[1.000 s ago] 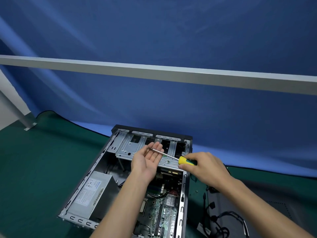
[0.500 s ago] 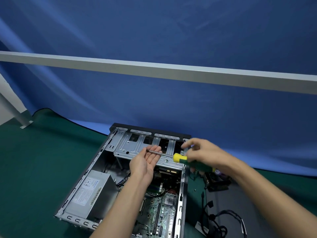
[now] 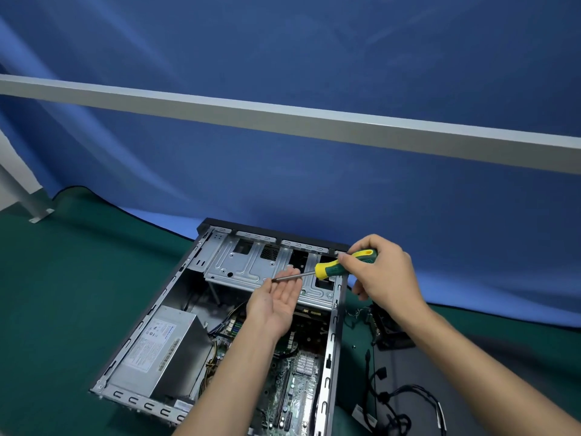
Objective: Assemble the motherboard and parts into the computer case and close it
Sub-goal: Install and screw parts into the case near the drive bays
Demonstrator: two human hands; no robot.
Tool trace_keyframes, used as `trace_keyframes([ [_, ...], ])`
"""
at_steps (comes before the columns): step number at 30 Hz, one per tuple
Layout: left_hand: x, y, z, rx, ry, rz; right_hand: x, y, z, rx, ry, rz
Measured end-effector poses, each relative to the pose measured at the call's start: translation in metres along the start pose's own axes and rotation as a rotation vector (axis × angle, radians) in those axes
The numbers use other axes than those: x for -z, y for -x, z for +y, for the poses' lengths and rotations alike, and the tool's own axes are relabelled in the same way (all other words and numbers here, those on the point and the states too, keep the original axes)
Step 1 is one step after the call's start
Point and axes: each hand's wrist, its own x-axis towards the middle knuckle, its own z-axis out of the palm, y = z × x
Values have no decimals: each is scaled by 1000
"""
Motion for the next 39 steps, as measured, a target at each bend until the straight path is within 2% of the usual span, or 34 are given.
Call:
trace_keyframes([
  [8, 3, -3, -9, 32, -5, 27, -2, -3, 9, 16, 40, 25],
  [14, -2, 6, -6, 103, 34, -14, 0, -3, 9, -4, -96, 69],
  [16, 0, 9, -8, 142, -39, -27, 3, -6, 6, 17, -98, 97],
  [20, 18, 4, -19, 222, -259, 140, 13, -16, -1, 89, 92, 106],
  [23, 32, -7, -28, 249, -338, 234, 22, -25, -7, 127, 236, 75],
  [29, 23, -25, -42, 191, -307, 180, 31, -38, -14, 141, 459, 21],
  [32, 18, -36, -46, 144, -315, 181, 31, -42, -14, 121, 499, -19],
  [39, 29, -49, -42, 198, -281, 123, 26, -48, -13, 91, 528, -55],
])
